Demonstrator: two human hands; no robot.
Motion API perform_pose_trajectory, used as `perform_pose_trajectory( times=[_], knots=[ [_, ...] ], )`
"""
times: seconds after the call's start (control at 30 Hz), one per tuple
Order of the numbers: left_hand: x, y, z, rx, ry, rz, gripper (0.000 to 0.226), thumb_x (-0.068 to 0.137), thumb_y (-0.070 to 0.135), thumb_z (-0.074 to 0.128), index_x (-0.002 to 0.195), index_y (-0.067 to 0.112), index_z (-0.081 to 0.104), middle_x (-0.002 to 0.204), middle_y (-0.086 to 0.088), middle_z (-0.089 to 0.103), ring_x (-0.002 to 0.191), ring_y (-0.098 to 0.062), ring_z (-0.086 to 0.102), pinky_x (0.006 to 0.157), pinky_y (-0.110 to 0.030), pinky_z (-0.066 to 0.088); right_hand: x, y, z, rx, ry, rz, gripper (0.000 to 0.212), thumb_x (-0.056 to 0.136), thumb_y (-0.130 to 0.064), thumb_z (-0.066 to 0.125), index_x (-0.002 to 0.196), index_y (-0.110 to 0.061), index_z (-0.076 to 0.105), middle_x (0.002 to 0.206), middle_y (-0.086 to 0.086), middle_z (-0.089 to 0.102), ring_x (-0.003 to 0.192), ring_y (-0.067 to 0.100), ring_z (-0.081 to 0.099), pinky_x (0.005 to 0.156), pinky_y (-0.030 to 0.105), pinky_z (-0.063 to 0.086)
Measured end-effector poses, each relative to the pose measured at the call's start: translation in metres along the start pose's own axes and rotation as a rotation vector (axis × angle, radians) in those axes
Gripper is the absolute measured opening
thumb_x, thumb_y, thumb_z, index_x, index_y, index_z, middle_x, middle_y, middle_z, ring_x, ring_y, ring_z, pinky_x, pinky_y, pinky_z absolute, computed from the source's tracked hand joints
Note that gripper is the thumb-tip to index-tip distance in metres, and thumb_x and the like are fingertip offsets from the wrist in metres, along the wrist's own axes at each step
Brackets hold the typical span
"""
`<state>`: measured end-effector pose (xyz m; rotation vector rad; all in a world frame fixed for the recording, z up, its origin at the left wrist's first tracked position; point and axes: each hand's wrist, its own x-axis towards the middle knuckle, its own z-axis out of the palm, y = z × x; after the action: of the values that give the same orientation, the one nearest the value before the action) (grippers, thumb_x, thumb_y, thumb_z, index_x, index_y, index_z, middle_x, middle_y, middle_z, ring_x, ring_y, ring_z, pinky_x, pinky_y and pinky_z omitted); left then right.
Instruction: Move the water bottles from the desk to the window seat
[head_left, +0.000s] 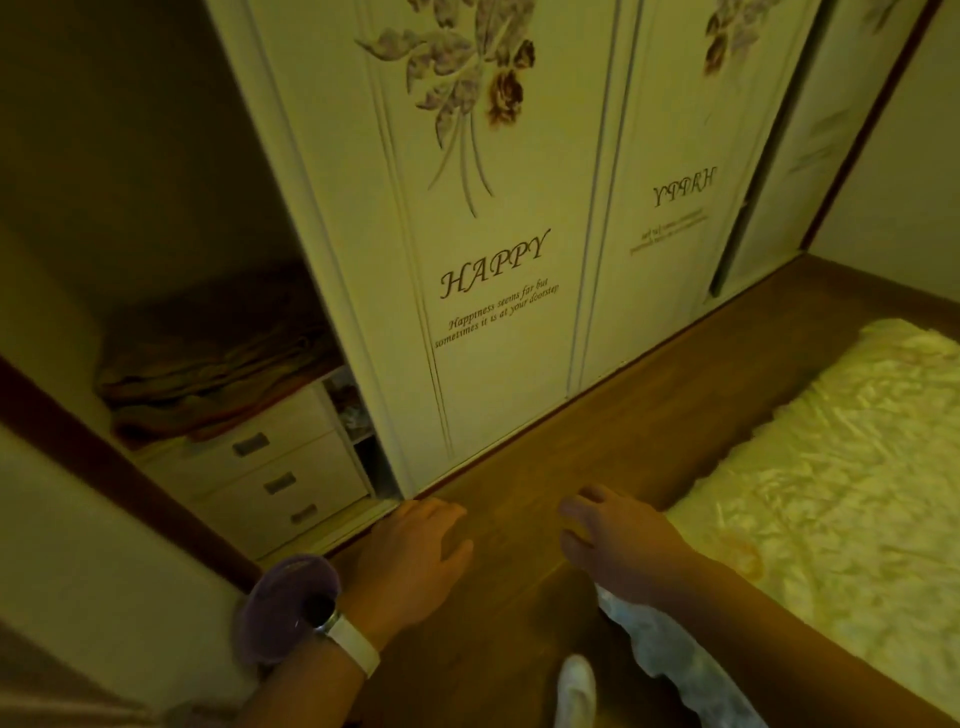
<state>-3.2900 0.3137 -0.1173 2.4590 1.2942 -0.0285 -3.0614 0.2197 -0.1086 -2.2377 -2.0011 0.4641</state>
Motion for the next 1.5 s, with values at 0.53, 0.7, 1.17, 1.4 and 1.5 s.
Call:
perform_pose_trajectory(
  times=[0.53,0.7,1.17,1.4,1.5],
  knots=[
    [0.261,0.098,-0.053,-0.028,0.026,0.161,0.043,0.095,0.048,0.052,0.133,0.027,0.058,0.135,0.008,0.057,0.125,-0.013,0.048,0.105,-0.031,0.042,0.152,0.178,-0.096,0.085,0.079,0.170,0.044,0.098,-0.046,0.041,0.138,-0.029,0.046,0.131,0.000,0.051,0.113,0.021,0.055,0.085,0.030,0.045],
    [0.323,0.125,-0.057,-0.031,-0.042,0.251,0.083,0.070,0.073,0.020,0.131,0.029,0.058,0.133,0.009,0.058,0.123,-0.012,0.049,0.102,-0.031,0.045,0.176,0.215,-0.110,0.094,0.078,0.257,0.042,0.099,-0.045,0.042,0.137,-0.029,0.047,0.130,0.000,0.051,0.109,0.018,0.056,0.087,0.029,0.049],
    [0.566,0.124,-0.077,0.003,-0.236,0.372,0.073,0.077,0.071,0.038,0.135,0.029,0.054,0.137,0.009,0.053,0.127,-0.013,0.045,0.105,-0.032,0.042,0.338,0.306,-0.157,0.082,0.016,0.465,0.038,0.101,-0.045,0.038,0.135,-0.029,0.048,0.130,-0.003,0.050,0.107,0.015,0.055,0.079,0.024,0.044],
    [0.677,0.138,-0.101,-0.014,-0.224,0.467,0.065,0.081,0.065,0.044,0.134,0.030,0.056,0.137,0.009,0.054,0.128,-0.013,0.045,0.106,-0.031,0.040,0.406,0.338,-0.192,0.073,0.045,0.585,0.042,0.099,-0.048,0.040,0.136,-0.030,0.046,0.130,-0.004,0.048,0.114,0.018,0.056,0.082,0.027,0.045],
    [0.707,0.155,-0.105,-0.011,-0.193,0.528,0.051,0.090,0.054,0.051,0.133,0.029,0.056,0.138,0.008,0.054,0.130,-0.013,0.044,0.107,-0.030,0.038,0.416,0.352,-0.206,0.072,0.073,0.636,0.044,0.099,-0.046,0.041,0.138,-0.027,0.046,0.130,-0.002,0.050,0.111,0.019,0.056,0.085,0.029,0.046]
  ],
)
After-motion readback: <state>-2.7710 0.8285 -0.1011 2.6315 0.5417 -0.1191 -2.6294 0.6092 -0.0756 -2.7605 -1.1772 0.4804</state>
